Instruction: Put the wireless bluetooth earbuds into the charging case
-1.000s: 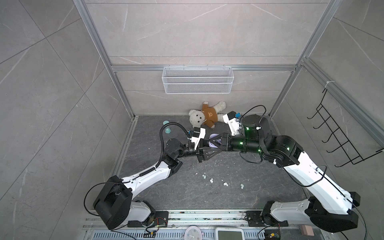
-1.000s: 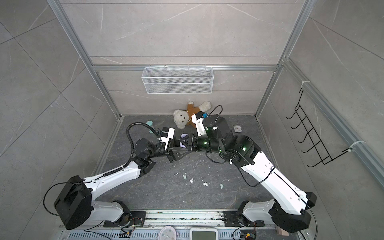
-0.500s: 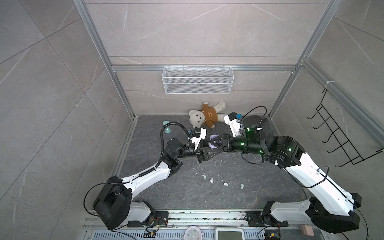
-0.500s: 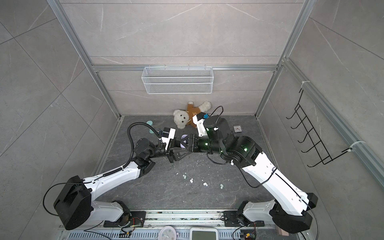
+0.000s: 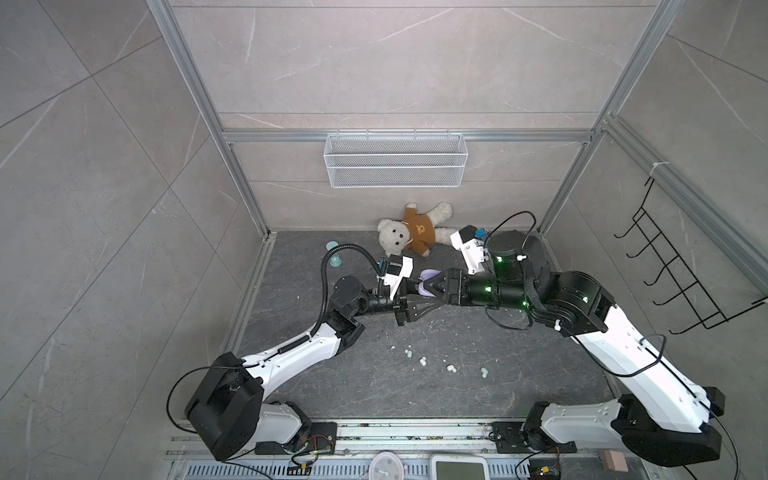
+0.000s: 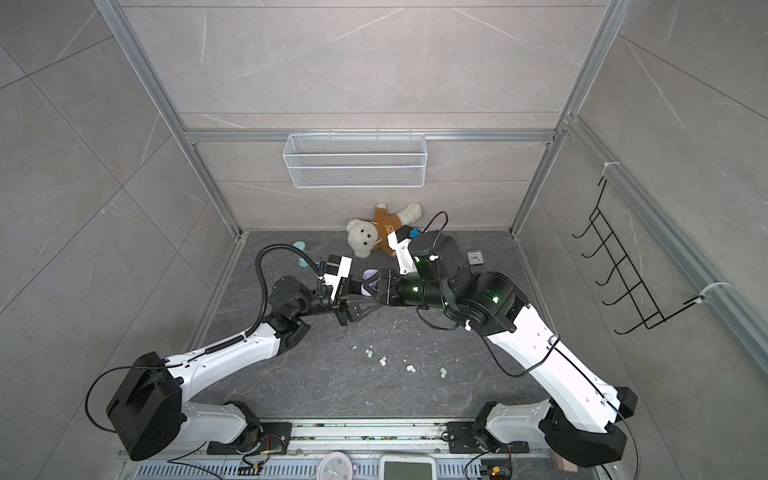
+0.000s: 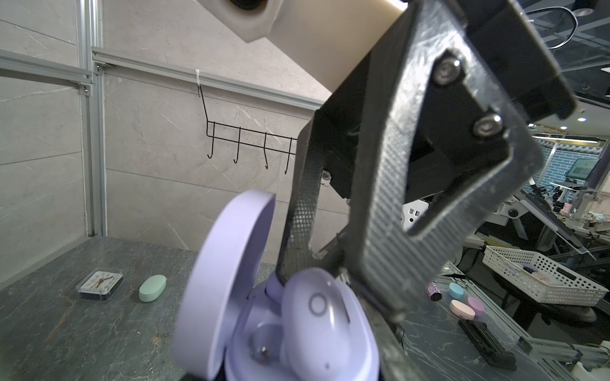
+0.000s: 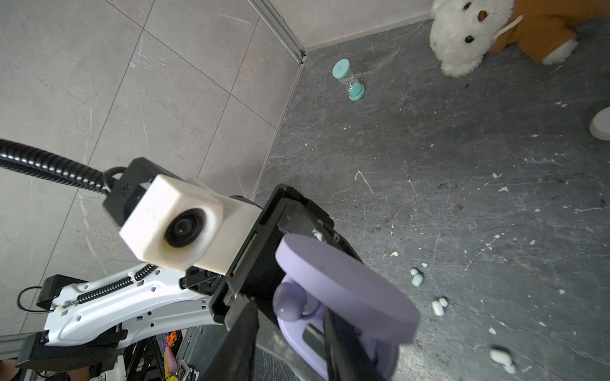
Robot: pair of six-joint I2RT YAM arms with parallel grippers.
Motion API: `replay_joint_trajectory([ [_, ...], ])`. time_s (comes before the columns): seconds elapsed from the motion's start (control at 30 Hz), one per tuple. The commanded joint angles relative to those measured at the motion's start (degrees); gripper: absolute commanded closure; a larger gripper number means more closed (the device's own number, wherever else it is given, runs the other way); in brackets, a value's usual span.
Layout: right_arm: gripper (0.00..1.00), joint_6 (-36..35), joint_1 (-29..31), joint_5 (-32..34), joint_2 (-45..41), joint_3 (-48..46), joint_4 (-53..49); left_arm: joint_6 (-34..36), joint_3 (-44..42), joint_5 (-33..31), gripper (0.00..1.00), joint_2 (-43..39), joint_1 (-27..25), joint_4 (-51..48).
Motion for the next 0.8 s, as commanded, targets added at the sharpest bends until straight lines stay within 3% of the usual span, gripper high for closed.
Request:
replay_joint_trajectory([
  [0.0,0.63,-0.38,-0.13,2.56,-0.05,1.62,-4.57,1.88,0.92,-0.07,0.86,-3.18,-0.08,4.98],
  [0.33,0.68,-1.28,-0.03,2.57,1.45,6.13,-8.89,3.71,0.99,-0.42,0.86,-3.17,-0.06,2.87],
  [0.77,0.66,-2.05,0.73,-0.53,2.86,6.65,-5.34,4.37,1.01,-0.91,0.86,-2.72,-0.06,1.89],
])
